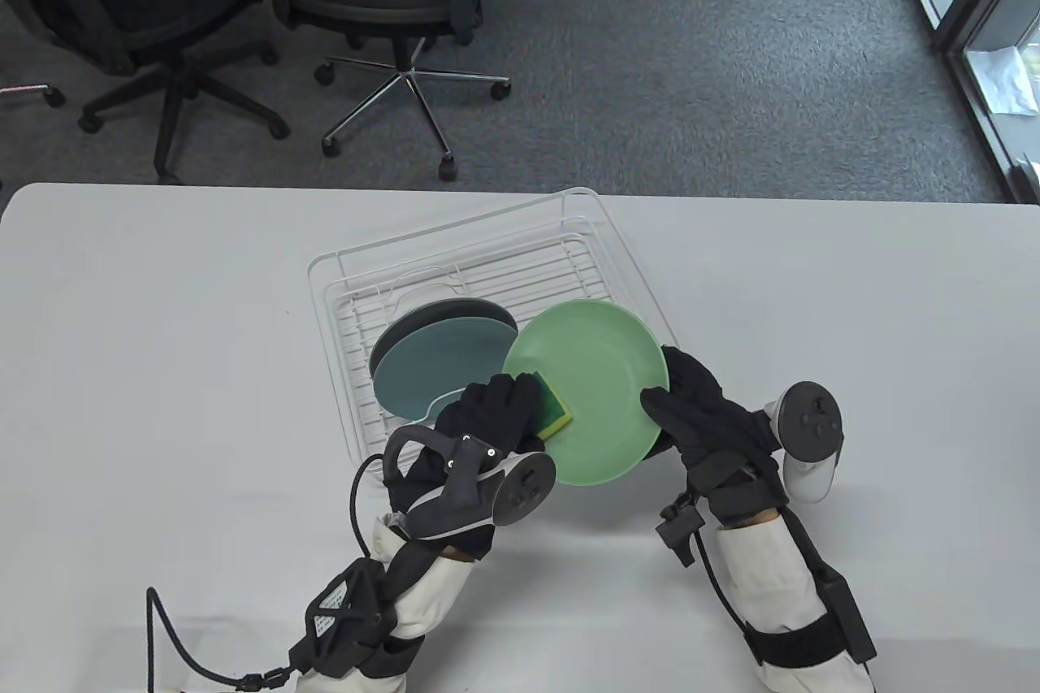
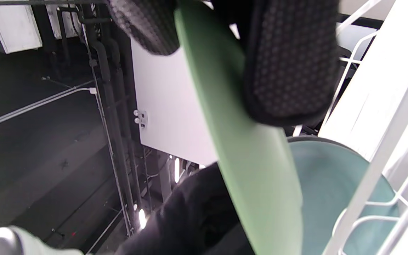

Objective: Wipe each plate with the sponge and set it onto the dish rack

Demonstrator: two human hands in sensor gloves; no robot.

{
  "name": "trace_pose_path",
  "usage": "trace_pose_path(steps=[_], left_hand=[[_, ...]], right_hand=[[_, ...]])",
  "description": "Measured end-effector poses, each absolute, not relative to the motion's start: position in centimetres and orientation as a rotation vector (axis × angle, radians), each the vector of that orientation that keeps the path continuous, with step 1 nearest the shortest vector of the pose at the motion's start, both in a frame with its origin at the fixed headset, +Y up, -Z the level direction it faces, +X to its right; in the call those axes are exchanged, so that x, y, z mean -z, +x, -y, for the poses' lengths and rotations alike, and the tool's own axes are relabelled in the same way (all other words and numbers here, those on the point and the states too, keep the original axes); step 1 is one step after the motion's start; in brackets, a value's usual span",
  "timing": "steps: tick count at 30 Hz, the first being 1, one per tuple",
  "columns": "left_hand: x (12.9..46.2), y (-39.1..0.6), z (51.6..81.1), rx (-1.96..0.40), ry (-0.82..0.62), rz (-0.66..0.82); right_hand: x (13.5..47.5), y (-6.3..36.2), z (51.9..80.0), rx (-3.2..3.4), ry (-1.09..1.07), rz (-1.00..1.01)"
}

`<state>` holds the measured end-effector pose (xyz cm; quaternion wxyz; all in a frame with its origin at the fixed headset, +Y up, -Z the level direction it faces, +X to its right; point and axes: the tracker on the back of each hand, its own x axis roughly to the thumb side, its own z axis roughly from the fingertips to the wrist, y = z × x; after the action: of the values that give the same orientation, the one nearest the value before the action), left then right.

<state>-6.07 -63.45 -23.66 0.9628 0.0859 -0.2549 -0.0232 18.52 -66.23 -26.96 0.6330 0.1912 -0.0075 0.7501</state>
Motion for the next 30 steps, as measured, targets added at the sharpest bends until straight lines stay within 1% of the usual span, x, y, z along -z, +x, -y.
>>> trace_pose_path(steps=[5, 7, 9, 11, 16, 21, 25, 28, 30], left_hand=[[23.3, -5.6, 63.2, -0.059, 0.145, 0.592], [23.2, -5.6, 63.1, -0.176, 0.118, 0.631], [23.2, -5.8, 63.0, -0.249, 0.130, 0.640], [23.2, -5.9, 63.0, -0.266, 0.166, 0.626], [23.4, -6.6, 63.0, -0.191, 0.262, 0.547], [23.9, -7.4, 63.0, -0.181, 0.260, 0.512], [24.4, -8.6, 62.8, -0.071, 0.276, 0.427], [24.8, -9.2, 62.9, 0.020, 0.236, 0.381], [25.0, -9.3, 63.0, 0.076, 0.167, 0.362]], right_hand=[[26.9, 17.1, 66.7, -1.725, 0.463, -0.014], [26.9, 16.6, 67.0, -1.716, 0.483, -0.038], [26.9, 16.1, 67.1, -1.706, 0.513, -0.058], [26.9, 15.6, 67.4, -1.697, 0.550, -0.075], [26.6, 13.9, 67.9, -1.688, 0.625, -0.143], [26.6, 13.7, 68.0, -1.699, 0.655, -0.159], [26.7, 13.9, 67.9, -1.620, 0.636, -0.187], [26.7, 14.3, 67.9, -1.617, 0.598, -0.168], [26.8, 14.7, 67.9, -1.636, 0.567, -0.140]])
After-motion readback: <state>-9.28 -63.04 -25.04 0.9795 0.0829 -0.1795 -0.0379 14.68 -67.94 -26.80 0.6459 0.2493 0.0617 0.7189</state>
